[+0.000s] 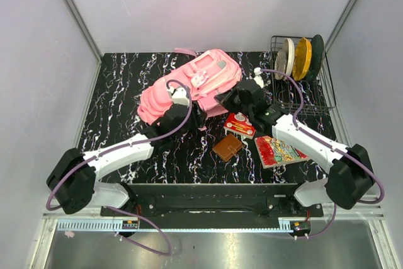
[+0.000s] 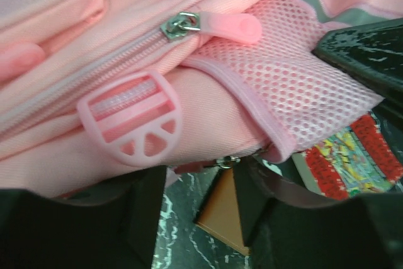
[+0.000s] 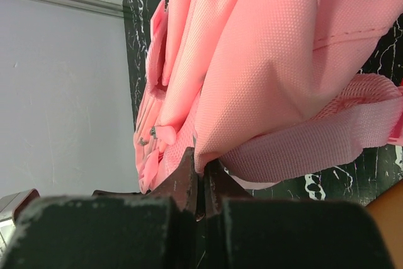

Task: Pack the student bag
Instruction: Unzip the student bag at the center of the board.

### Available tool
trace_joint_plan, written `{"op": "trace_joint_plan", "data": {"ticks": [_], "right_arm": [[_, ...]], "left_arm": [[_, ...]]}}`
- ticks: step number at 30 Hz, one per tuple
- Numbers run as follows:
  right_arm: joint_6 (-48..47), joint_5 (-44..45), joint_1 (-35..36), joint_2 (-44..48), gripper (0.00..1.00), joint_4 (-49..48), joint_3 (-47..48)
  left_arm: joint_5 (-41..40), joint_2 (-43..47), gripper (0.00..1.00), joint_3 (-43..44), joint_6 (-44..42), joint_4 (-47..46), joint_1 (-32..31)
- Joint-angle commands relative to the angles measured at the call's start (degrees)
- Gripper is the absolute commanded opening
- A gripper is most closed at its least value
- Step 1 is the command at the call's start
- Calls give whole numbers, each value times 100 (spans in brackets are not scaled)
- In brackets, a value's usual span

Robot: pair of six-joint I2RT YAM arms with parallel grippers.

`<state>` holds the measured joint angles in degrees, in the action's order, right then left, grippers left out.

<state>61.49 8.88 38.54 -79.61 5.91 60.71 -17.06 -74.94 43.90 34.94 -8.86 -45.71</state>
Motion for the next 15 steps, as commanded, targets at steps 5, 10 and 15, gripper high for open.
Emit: {"op": "trace_joint_plan", "data": {"ticks": [5, 10, 15], "right_arm": [[-76, -748, 153, 596, 0, -187, 213], [-146, -862, 153, 605, 0, -134, 240], [-199, -836, 153, 570, 0, -108, 222]], "left_arm": [[-35, 260, 41, 294, -558, -801, 80], [89, 260, 34, 382, -602, -784, 80], [168, 357, 21, 470, -576, -678, 80]]}}
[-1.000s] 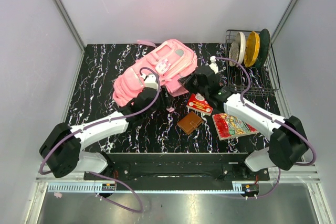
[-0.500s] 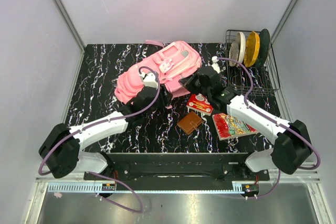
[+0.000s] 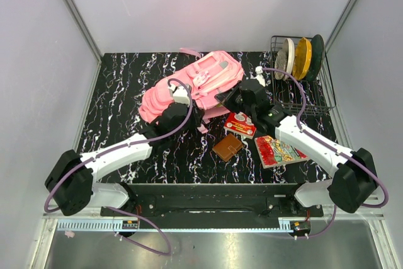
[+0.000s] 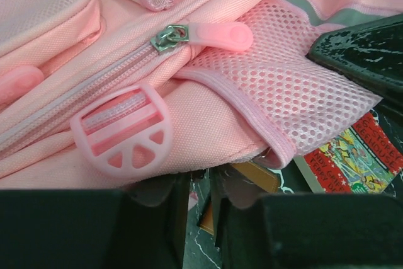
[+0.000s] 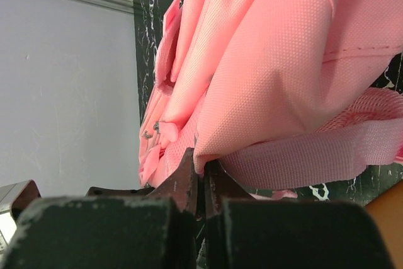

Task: Pack the student bag
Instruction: Unzip the student bag at the center of the board.

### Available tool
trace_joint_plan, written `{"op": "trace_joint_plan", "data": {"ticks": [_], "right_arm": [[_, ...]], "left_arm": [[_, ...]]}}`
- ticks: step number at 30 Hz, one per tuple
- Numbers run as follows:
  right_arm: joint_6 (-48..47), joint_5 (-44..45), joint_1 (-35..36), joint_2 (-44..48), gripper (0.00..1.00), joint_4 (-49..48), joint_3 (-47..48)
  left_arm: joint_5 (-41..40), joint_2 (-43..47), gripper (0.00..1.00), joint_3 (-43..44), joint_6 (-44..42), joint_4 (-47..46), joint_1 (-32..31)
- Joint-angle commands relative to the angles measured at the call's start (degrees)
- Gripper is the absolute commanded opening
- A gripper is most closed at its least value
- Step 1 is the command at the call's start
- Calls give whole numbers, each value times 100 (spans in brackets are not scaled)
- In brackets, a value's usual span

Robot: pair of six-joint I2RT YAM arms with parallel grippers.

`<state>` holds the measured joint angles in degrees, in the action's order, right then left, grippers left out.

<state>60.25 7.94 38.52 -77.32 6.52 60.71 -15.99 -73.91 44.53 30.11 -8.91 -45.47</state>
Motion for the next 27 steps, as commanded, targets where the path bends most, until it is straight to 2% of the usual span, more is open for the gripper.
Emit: {"op": "trace_joint_plan", "data": {"ticks": [1, 3, 4, 10, 15, 20, 27], "right_arm": [[-75, -742, 164, 340, 0, -169, 214], [-101, -724, 156, 314, 0, -160, 205], [-110, -689, 147, 305, 0, -152, 205], [-241, -575, 129, 244, 0, -90, 196], [-373, -759, -292, 244, 0, -28, 108], [-470, -1339, -740, 191, 0, -160, -85], [-567, -2252, -1057, -292, 0, -371, -112]], "left_arm": [[52, 272, 17, 416, -84, -665, 56], [17, 342, 8, 442, -102, -551, 56], [8, 351, 0, 477, -102, -490, 56], [-36, 562, 0, 469, -172, -77, 56], [-430, 895, 0, 293, -312, 749, 47], [-739, 1220, 0, 4, -453, 1627, 47], [-327, 1528, 0, -296, -295, 2112, 47]]}}
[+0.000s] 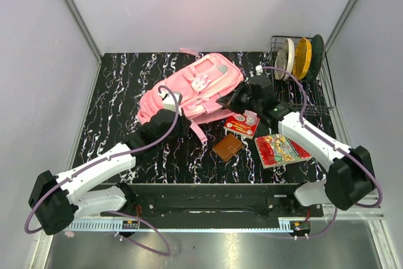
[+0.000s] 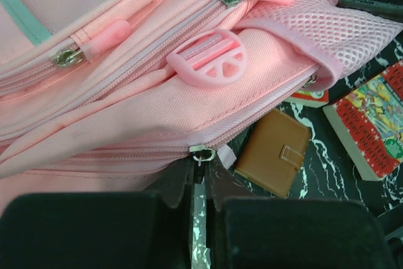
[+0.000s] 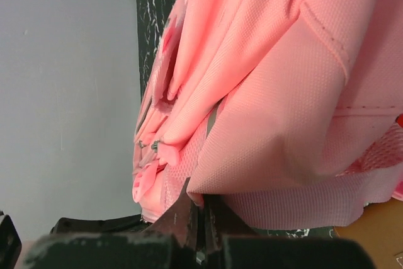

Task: Pack the student bag
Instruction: Unzip the student bag at the center of the board.

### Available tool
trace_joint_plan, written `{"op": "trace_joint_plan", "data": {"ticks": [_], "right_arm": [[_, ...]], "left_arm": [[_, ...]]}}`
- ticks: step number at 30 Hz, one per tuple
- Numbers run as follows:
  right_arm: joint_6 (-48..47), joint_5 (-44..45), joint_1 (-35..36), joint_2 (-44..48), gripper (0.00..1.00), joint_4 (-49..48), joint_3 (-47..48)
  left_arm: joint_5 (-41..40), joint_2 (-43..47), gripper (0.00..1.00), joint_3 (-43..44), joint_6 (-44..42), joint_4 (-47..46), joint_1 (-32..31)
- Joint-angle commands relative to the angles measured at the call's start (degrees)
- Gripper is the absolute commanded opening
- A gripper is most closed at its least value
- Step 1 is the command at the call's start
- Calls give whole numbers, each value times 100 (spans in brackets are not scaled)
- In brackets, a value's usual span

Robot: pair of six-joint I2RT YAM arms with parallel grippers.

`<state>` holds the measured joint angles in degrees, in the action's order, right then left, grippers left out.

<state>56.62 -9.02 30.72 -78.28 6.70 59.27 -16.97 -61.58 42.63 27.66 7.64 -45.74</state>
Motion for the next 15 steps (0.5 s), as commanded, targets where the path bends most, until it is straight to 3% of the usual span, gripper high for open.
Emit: {"op": "trace_joint_plan", "data": {"ticks": [1, 4, 5, 6, 9, 12, 15], "right_arm": [[-195, -636, -381, -257, 0, -406, 32], [-248, -1197, -566, -573, 13, -502, 59], [-291, -1356, -585, -713, 29, -546, 68], [-335, -1670, -585, -767, 37, -608, 59], [-284, -1893, -576, -794, 75, -904, -159], [-178, -1885, -576, -557, 87, -917, -493], [-108, -1928, -585, -259, 92, -706, -775]], "left_arm": [[-167, 322, 0, -115, -24, 536, 74], [211, 305, 0, -106, 11, 572, 74], [325, 279, 0, -97, 37, 546, 74], [535, 244, 0, -88, 64, 528, 74], [704, 24, 0, -10, 327, 414, 38], [678, -187, 0, 122, 485, 291, 3], [555, -363, 0, 350, 582, 300, 3]]}}
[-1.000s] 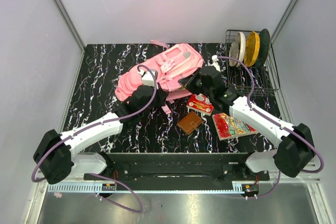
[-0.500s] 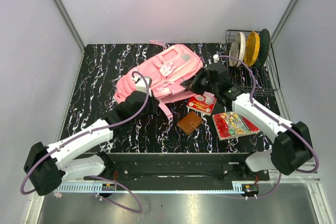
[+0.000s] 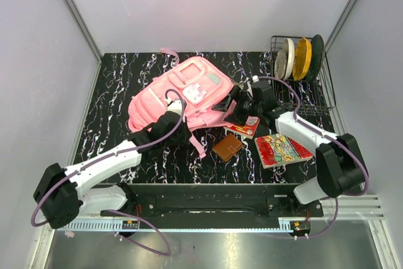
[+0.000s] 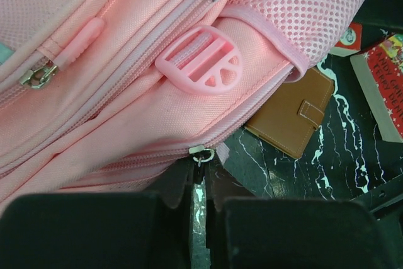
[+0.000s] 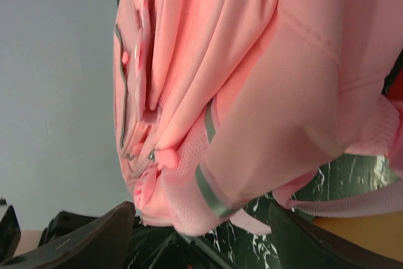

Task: Pack the student bag
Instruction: Unzip the student bag at the center of the board.

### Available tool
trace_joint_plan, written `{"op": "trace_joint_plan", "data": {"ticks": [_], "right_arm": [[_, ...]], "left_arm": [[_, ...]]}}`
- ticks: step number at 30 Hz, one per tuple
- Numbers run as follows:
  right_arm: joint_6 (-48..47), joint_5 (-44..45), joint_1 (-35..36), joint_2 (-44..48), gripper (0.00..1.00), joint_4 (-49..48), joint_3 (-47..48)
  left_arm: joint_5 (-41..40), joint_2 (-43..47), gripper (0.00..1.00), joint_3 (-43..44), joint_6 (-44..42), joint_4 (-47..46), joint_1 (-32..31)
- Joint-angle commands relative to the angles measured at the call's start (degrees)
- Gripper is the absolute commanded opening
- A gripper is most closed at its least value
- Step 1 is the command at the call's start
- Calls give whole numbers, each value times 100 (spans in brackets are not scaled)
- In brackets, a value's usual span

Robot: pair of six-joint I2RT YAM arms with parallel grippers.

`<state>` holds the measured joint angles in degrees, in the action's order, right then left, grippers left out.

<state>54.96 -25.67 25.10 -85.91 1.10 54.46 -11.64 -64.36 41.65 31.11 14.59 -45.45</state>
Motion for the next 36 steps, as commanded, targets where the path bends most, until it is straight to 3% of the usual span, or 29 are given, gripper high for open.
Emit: {"op": "trace_joint_plan", "data": {"ticks": [1, 9, 13, 17, 23, 27, 28, 30, 31, 33, 34, 36], "right_arm": [[163, -298, -14, 688, 92, 28, -400], [1367, -325, 47, 1612, 94, -839, -1763], [1421, -132, 56, 1481, 94, -997, -1702], [1561, 131, 56, 1244, 94, -2025, -1510], [1447, 422, 170, 427, 93, -1262, -621], [1956, 607, 434, 276, 71, -2017, -954], [1957, 633, 478, 294, 58, -2026, -963], [1757, 686, 522, 320, 46, -1669, -841], [1685, 686, 513, 373, 23, -1579, -805], [1571, 835, 504, 504, 7, -1473, -823], [1518, 914, 478, 548, 0, -1429, -840], [1334, 1011, 373, 575, 0, -1254, -770]], "left_arm": [[13, -190, 0, 606, 246, -395, -25], [276, -990, 0, 1494, 71, -431, -78], [417, -1087, 0, 1680, -131, -431, -279], [408, -1053, 0, 1531, -255, -457, -464], [373, -868, 0, 1381, -228, -589, -666], [390, -938, 0, 1495, -299, -598, -702], [390, -956, 0, 1504, -308, -589, -719], [399, -973, 0, 1478, -308, -589, -737], [399, -965, 0, 1486, -308, -589, -746], [382, -921, 0, 1452, -334, -563, -755], [364, -903, 0, 1443, -343, -545, -755], [250, -798, 0, 1408, -343, -397, -772]]}}
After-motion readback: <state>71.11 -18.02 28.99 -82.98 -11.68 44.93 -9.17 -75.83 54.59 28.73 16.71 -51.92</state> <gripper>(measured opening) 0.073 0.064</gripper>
